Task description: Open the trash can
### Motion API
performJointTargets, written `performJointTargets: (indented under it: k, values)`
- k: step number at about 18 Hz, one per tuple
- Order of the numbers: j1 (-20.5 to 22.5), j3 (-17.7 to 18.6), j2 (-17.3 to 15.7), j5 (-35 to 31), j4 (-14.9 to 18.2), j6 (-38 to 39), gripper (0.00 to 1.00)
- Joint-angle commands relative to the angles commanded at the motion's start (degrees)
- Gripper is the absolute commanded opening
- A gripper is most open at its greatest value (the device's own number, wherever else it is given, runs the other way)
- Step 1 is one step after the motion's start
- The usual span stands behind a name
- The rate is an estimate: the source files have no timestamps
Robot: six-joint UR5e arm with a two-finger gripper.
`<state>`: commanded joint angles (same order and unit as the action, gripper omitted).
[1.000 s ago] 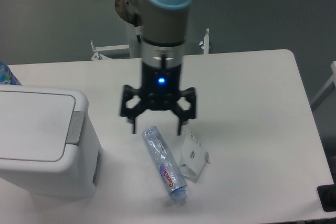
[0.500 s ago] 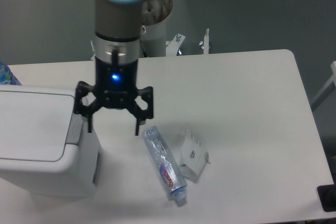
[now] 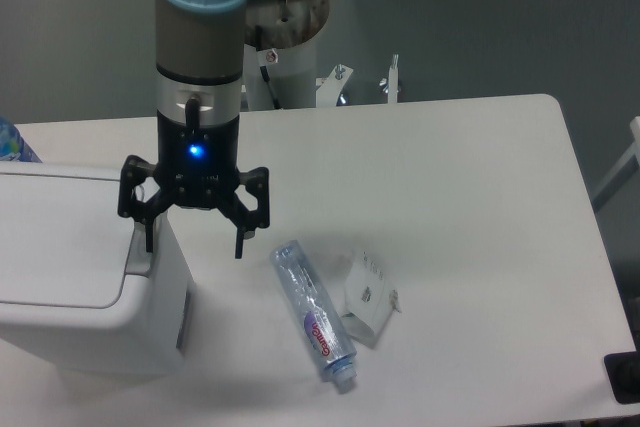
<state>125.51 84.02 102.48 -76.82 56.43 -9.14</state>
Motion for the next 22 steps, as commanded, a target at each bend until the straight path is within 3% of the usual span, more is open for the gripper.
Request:
performJointTargets:
  k: [15,22]
  values:
    - [-0.35,1.06,0.44,0.0,0.0,0.0,1.0]
    - [1.48,-2.63,-0.09,-0.09,-1.05,-0.26,1.0]
